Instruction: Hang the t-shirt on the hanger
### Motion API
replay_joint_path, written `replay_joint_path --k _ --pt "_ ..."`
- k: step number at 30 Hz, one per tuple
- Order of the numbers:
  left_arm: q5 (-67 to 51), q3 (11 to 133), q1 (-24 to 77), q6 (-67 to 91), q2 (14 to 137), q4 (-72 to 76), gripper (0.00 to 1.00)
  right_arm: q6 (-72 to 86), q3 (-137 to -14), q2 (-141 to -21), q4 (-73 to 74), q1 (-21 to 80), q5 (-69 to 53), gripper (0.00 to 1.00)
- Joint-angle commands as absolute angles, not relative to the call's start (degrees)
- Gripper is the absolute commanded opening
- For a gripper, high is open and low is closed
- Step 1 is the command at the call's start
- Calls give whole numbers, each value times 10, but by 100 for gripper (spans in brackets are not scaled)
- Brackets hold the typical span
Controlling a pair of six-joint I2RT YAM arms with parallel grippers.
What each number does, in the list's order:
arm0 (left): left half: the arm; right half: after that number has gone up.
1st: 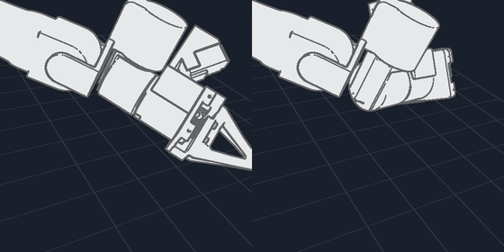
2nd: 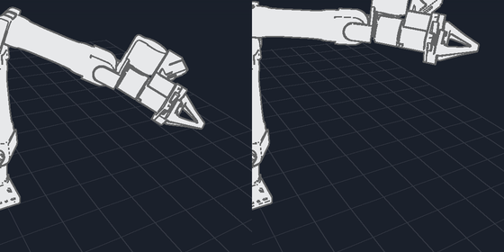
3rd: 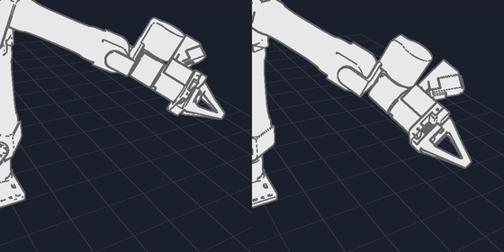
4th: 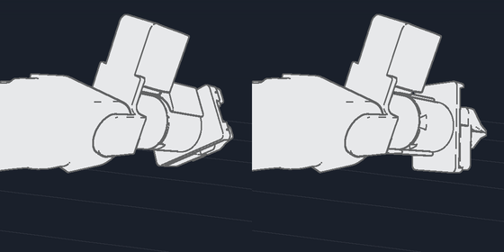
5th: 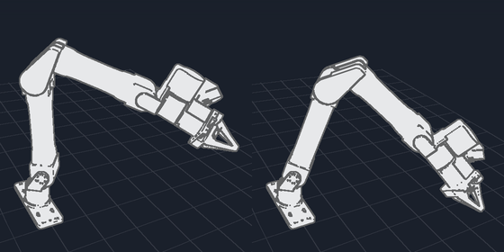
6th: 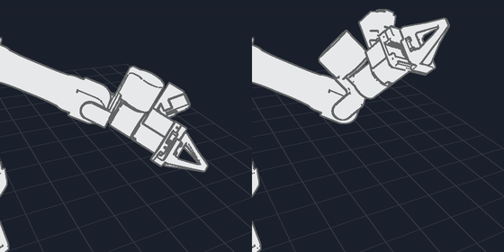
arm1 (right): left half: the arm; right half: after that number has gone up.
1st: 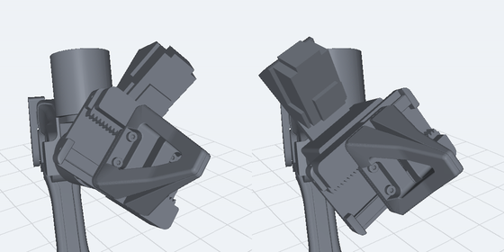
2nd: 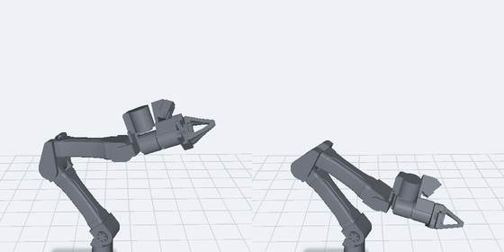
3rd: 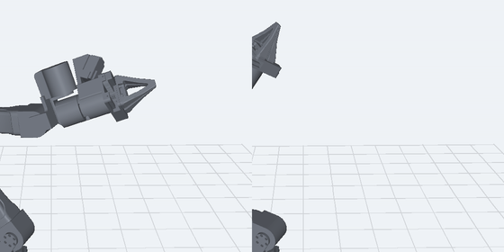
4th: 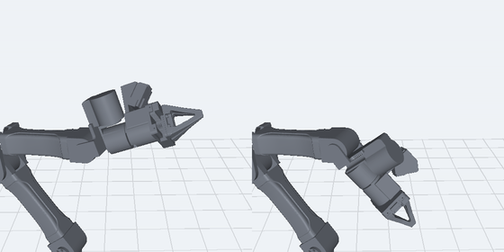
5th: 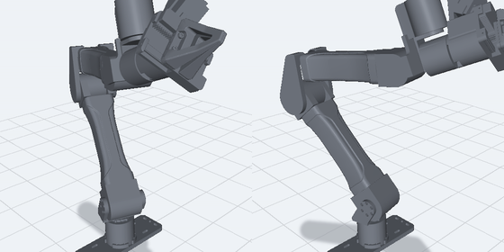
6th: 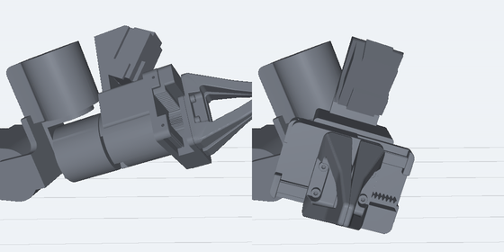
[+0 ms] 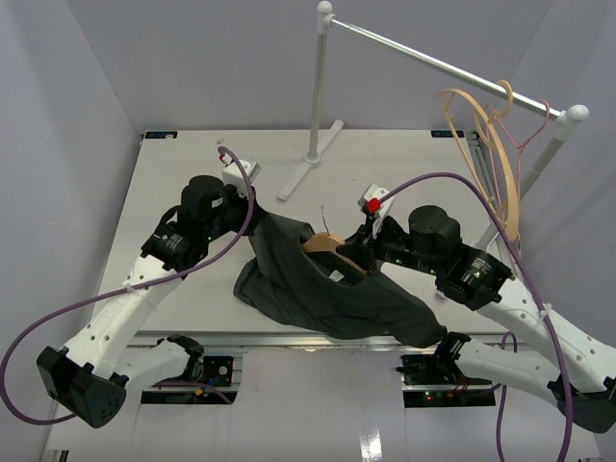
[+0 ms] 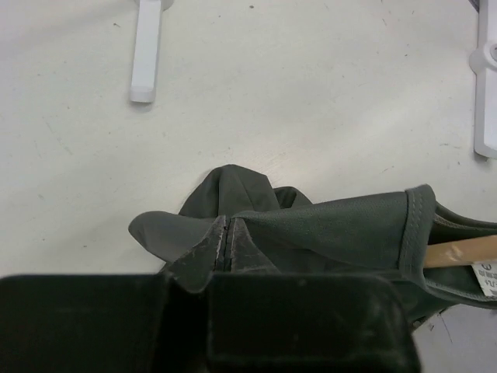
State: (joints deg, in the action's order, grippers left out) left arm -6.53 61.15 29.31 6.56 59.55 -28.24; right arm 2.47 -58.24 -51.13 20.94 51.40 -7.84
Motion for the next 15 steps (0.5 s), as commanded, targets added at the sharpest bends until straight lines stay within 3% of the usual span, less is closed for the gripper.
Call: replay_joint_path --k 1,4,6,7,15 --pt "-46 636 292 78 618 -287 0 15 -595 -489 177 512 -86 8" --pt "-45 646 291 77 626 -291 14 13 -611 -498 175 512 -92 8" --pt "-48 661 291 73 641 -306 39 13 -630 -504 176 512 -91 8" --pt "-47 675 291 70 648 -314 45 16 -642 -509 177 512 -86 8" --pt "-47 799 291 58 636 -367 57 25 -829 -572 227 512 3 8"
